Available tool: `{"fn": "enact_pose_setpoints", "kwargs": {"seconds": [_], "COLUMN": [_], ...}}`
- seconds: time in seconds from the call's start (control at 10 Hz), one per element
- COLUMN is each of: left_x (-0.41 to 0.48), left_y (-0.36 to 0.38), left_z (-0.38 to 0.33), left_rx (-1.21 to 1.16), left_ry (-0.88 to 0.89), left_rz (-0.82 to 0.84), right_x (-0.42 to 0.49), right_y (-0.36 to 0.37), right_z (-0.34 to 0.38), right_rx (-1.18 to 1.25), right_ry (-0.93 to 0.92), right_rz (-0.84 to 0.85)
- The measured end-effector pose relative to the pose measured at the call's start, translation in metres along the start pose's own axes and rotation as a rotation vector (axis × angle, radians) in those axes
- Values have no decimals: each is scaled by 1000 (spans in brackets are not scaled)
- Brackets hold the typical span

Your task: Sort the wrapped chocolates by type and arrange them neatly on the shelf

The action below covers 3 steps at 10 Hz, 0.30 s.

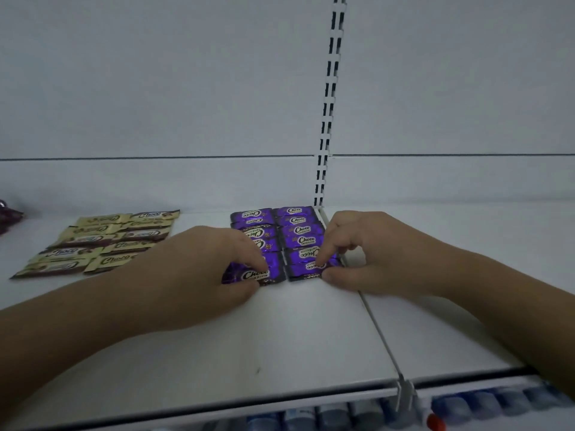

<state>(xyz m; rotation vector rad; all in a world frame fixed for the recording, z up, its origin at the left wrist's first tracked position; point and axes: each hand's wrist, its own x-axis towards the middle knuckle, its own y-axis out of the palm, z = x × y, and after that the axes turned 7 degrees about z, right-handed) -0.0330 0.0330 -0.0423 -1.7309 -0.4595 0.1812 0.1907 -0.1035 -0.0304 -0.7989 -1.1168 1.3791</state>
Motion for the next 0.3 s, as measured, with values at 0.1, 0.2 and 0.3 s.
{"fn": "enact_pose_setpoints", "kwargs": {"seconds": [0.1, 0.2, 0.3], "left_x": [0, -3, -3], "left_y": [-1, -3, -10], "left_z": [-1, -4, -10], "left_rx": [19, 50, 51], "left_ry": [38, 54, 53], "left_rz": [-17, -15, 7], "right_x": [1, 1, 4], "right_y": [-2, -5, -10], "right_z": [2, 5, 11], "right_rx": [0, -31, -26], "right_ry": [16, 28, 50], "right_rz": [15, 44, 74]}}
